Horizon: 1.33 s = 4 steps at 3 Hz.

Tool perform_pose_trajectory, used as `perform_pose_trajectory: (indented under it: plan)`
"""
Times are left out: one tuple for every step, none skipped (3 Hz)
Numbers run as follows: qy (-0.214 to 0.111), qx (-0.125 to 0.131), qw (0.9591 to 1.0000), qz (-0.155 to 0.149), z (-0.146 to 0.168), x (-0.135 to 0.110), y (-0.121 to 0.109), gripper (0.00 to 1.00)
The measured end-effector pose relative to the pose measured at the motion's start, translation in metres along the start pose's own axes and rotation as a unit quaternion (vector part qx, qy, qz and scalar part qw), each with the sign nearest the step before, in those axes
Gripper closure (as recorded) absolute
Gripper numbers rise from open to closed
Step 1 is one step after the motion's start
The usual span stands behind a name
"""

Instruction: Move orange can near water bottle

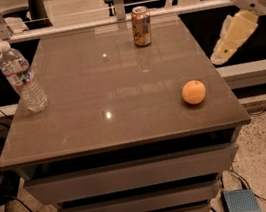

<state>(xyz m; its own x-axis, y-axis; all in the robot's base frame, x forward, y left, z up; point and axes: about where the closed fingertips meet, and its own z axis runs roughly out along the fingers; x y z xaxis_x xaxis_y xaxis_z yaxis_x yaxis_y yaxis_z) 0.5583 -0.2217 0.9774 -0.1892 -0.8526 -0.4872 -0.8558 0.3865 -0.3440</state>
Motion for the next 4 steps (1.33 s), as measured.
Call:
perform_pose_trajectory:
  plan:
    - [-0.073,0.005,0.9965,0.041,0.039,-0.005,-0.042,0.00]
    - [-0.118,0.005,0.9906,0.069,0.063,-0.008,-0.066,0.00]
    - [-0.207,-0.015,0.9715,0.114,0.104,-0.036,-0.081,0.00]
    - [-0.206,-0.015,0.9718,0.113,0.103,-0.035,-0.081,0.00]
